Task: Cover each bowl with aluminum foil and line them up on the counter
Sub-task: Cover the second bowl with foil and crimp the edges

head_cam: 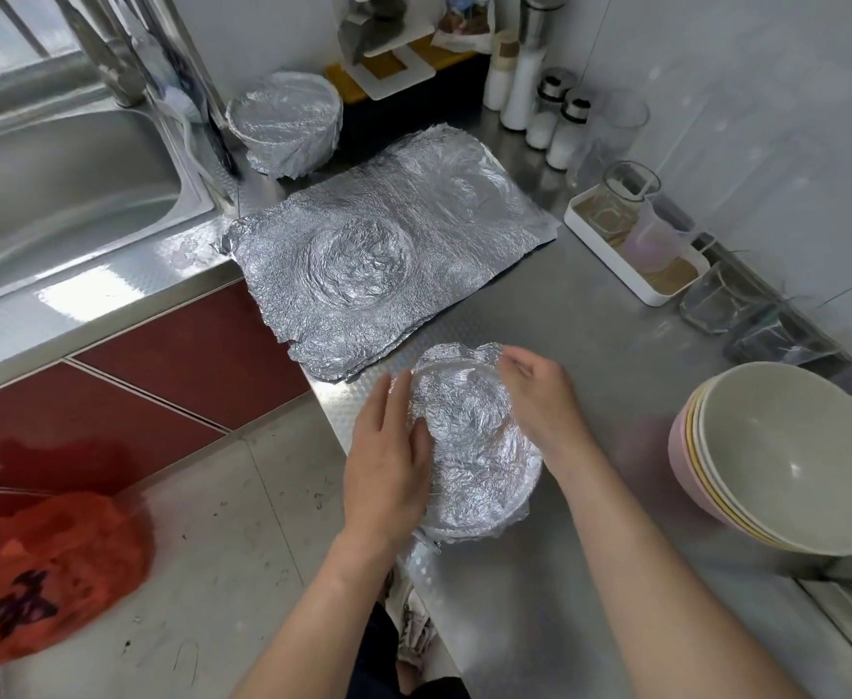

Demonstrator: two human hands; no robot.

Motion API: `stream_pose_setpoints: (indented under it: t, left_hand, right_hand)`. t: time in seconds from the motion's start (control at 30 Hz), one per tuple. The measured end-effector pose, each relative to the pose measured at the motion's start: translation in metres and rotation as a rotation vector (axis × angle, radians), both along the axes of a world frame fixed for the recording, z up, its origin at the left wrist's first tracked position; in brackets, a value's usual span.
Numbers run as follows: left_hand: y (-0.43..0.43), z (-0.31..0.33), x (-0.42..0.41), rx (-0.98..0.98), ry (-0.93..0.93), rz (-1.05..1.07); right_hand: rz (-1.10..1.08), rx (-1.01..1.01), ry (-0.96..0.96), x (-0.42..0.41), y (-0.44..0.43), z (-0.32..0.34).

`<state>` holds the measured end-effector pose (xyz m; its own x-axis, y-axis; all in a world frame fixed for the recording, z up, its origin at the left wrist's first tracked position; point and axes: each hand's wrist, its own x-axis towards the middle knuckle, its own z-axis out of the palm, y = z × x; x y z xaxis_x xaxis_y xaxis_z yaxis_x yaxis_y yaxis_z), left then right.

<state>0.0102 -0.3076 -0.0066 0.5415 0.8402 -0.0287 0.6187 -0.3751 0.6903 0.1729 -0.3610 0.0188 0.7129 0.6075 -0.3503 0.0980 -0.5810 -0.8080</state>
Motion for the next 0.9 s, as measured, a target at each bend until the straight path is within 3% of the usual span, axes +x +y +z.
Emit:
stream_pose_setpoints:
  t: [0.2,0.6,0.77,0.9]
  left_hand:
    - [0.006,-0.001,0.002,-0.016,-0.016,-0.037]
    - [0.011,-0.005,0.003,0.003,-0.058,-0.100]
    - [0.027,0.002,0.003,0.059,-0.045,-0.252]
    - [0.017,0.008,0.003,0.075,-0.019,-0.140]
  right_hand:
    - [0.096,0.018,0.013,0.004,0.012,0.005]
    - [0.238,-0.015,-0.200,0.004,0.005,-0.002]
    - [0.242,-0.057,-0.135,0.013,-0.005,-0.001]
    - [0.291,-0.098,-0.067,0.016,0.002,-0.001]
